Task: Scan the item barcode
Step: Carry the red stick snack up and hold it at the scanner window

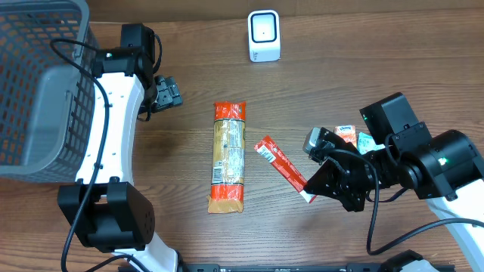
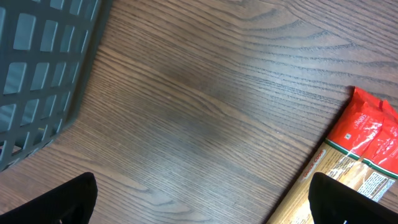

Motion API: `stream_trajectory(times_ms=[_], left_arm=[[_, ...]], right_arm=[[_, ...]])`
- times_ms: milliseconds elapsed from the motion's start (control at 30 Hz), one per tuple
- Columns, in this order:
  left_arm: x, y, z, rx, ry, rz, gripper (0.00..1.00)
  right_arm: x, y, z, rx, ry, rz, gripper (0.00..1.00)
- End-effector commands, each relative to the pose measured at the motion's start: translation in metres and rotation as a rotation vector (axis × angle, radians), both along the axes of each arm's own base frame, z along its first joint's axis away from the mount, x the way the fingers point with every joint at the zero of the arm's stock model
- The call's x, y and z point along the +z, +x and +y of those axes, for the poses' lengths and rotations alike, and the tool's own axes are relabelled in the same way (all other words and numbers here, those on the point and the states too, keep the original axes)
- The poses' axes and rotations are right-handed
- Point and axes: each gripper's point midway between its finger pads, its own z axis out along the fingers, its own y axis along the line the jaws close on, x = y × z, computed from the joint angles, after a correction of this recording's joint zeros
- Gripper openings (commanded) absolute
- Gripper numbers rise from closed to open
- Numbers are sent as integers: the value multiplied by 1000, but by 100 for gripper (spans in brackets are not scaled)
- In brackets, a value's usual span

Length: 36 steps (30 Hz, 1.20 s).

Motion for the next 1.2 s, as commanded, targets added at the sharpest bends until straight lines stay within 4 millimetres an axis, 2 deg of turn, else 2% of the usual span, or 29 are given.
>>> stream_trajectory(times_ms=[0,233,367,500,733,933,1167], left_arm=[[0,0,1,-14,12,4,100],[0,0,1,-14,12,4,100],[0,0,1,-14,12,4,100],[0,0,1,-14,12,4,100],[0,0,1,-14,12,4,100],[0,0,1,-14,12,4,100],[0,0,1,-14,12,4,100]], right_arm=[[2,9,-5,-48,-37,-27,4],[-29,28,-6,-124,-119,33,4],[-59,59,-13,-299,-236,84,4],[-69,89,-20,-459,-291,63,4],[-46,115,-9,-577,-209,57,3],[-19,132,-2,-554,-276,97,3],[17,176,12,-565,-274,31,3]])
